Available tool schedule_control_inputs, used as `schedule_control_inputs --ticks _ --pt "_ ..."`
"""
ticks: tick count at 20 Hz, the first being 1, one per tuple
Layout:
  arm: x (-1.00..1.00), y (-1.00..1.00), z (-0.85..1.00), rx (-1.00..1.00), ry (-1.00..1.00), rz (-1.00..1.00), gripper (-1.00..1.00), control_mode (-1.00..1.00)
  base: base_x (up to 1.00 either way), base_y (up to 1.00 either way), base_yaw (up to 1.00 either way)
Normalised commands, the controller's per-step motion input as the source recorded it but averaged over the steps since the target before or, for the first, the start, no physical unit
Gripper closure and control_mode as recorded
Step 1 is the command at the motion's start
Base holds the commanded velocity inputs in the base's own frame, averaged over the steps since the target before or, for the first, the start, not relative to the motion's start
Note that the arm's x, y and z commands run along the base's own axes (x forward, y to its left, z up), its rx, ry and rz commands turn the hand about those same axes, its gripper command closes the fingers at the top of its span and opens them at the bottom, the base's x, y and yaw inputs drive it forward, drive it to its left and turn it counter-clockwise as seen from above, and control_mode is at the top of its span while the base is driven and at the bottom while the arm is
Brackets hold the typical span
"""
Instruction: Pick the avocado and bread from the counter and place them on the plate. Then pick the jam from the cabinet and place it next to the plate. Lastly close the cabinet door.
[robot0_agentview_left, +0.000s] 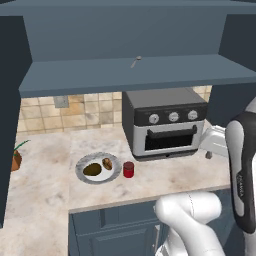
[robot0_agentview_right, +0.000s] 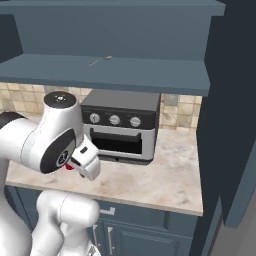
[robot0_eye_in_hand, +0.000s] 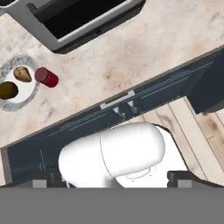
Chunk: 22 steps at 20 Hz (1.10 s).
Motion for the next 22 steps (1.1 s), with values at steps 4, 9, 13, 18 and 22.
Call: schedule_control_inputs --ticks 4,9,13,18,22 --pt "0.0 -0.24 0.17 -0.01 0.0 -0.59 -1.0 -1.0 0.0 0.0 0.0" --pt "-0.09 -0.38 0.17 0.0 -0.01 -0.4 -1.0 -1.0 0.0 0.0 0.0" --pt "-0.26 -0.42 0.15 -0.01 -0.18 -0.2 -1.0 -1.0 0.0 0.0 0.0" --pt "-0.37 -0.4 0.09 -0.06 -0.29 -0.11 -1.0 -1.0 0.0 0.0 0.0" --pt "-0.4 -0.36 0.11 -0.04 -0.23 -0.07 -1.0 -1.0 0.0 0.0 0.0"
